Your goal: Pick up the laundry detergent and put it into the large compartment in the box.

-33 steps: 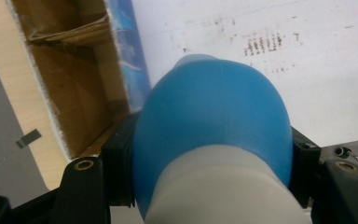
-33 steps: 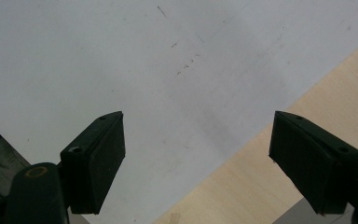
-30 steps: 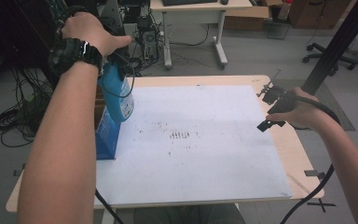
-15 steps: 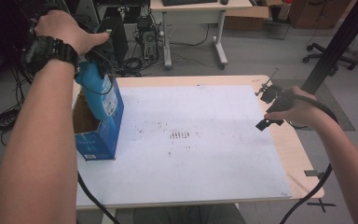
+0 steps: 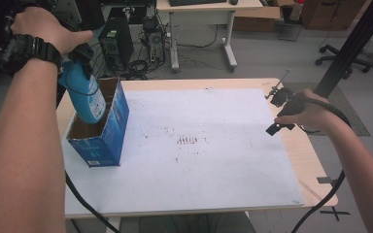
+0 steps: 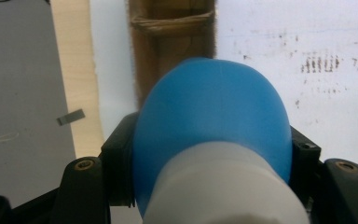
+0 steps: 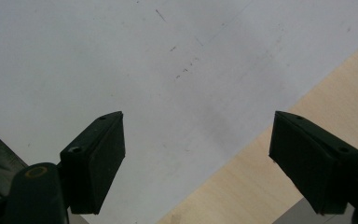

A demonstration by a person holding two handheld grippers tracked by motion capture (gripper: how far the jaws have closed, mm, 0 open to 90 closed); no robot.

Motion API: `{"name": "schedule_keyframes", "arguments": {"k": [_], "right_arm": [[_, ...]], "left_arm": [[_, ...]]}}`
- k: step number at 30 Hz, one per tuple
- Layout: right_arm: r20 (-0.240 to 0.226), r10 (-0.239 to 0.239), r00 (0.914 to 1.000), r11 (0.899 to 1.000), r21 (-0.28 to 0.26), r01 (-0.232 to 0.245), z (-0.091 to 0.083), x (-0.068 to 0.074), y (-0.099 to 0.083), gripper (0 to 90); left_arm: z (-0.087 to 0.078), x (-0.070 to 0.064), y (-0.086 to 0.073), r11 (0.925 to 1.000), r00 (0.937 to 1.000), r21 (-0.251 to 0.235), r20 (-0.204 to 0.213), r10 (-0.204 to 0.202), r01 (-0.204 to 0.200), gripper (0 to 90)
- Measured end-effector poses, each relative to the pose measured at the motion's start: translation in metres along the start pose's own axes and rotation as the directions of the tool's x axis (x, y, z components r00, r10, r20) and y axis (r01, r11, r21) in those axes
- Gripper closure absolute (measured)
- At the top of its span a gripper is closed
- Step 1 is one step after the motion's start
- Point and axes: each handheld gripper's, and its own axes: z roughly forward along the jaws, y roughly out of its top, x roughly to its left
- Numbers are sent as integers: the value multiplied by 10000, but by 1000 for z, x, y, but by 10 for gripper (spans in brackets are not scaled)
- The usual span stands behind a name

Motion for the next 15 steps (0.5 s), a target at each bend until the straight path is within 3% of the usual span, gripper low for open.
{"name": "schedule_keyframes", "arguments": {"k": [15], "right_arm": [[-27, 11, 10000, 9999, 119, -11, 2, 0, 2, 184]], "left_arm": [[2, 14, 1, 9995, 9991, 92, -284, -306, 308, 374]]}}
